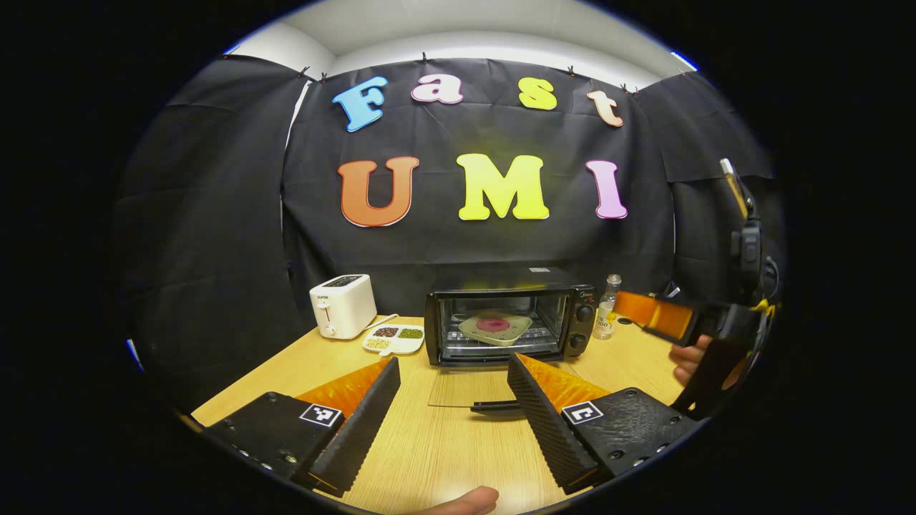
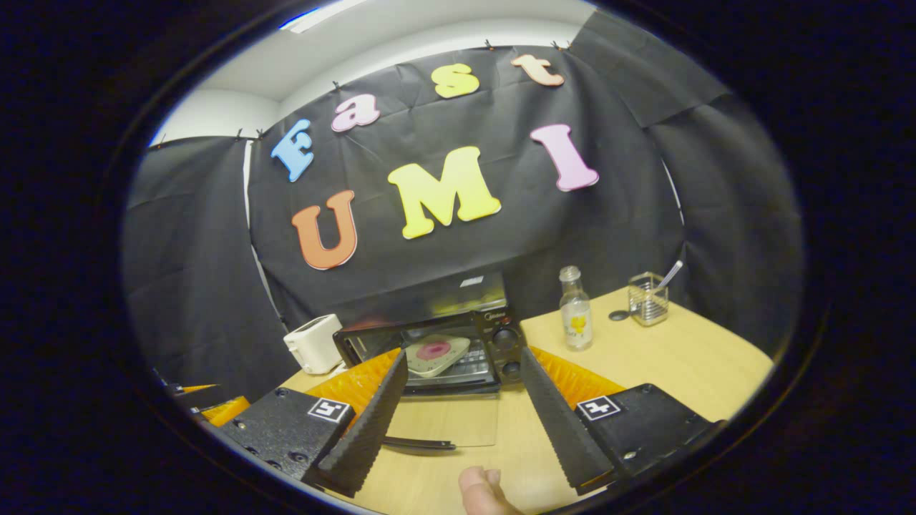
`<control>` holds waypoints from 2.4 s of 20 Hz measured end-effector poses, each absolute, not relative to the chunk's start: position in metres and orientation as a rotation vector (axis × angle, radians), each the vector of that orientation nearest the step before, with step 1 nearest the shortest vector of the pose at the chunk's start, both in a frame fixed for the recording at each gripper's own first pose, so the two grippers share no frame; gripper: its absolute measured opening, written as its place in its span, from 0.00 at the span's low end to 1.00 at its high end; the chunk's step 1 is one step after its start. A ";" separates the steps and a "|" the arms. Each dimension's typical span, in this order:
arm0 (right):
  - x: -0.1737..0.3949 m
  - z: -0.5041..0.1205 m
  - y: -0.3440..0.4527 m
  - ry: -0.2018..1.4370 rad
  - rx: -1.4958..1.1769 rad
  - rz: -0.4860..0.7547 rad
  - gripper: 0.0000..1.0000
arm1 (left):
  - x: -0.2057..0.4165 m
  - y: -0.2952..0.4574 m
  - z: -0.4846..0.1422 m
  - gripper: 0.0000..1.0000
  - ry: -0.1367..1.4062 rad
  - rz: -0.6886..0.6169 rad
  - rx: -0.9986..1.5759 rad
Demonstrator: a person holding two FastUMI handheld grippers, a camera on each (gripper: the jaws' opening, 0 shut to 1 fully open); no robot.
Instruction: Open the electric oven with the left hand, put the food in, and close the electric oven.
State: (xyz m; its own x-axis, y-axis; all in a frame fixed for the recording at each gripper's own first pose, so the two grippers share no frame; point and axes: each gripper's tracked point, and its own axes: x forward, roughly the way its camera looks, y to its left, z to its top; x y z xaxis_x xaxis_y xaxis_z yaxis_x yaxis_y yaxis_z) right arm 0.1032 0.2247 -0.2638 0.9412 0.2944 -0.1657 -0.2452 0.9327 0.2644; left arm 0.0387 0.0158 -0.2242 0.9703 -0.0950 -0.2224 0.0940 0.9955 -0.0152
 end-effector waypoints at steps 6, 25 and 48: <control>0.047 -0.188 0.165 0.061 0.046 0.234 1.00 | 0.035 0.000 -0.217 0.96 0.212 -0.122 0.028; -0.011 -0.136 0.060 -0.026 0.057 0.088 1.00 | 0.076 -0.080 -0.375 0.97 0.552 -0.251 0.019; -0.017 -0.144 0.044 -0.037 0.095 0.056 1.00 | 0.105 -0.091 -0.405 0.97 0.663 -0.256 0.059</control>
